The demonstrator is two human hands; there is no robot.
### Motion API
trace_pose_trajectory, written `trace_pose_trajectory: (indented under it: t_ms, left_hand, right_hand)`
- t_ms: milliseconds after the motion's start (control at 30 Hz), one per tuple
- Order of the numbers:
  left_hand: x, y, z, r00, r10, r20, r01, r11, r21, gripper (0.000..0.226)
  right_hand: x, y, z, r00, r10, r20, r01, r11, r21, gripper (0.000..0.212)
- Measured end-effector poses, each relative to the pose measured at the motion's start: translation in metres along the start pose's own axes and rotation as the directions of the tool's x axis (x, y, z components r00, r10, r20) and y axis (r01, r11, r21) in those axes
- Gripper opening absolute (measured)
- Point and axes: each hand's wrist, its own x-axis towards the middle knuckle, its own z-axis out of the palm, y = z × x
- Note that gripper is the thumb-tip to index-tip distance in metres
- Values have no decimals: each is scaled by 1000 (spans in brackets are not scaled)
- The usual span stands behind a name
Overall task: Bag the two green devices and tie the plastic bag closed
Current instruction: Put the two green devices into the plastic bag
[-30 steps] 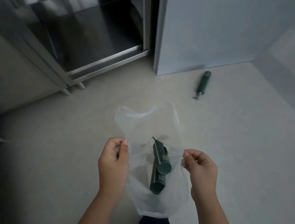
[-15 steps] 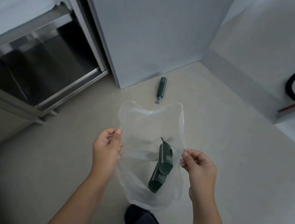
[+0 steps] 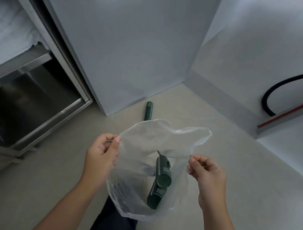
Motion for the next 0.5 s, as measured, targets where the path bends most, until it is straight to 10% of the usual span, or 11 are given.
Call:
trace_pose_trajectory:
  t_ms: [500]
  left_hand:
    - [191, 68, 16, 996, 65, 68, -71, 993, 92, 15]
  right_hand:
    - [115, -134, 154, 984, -127, 128, 134, 990, -46, 21]
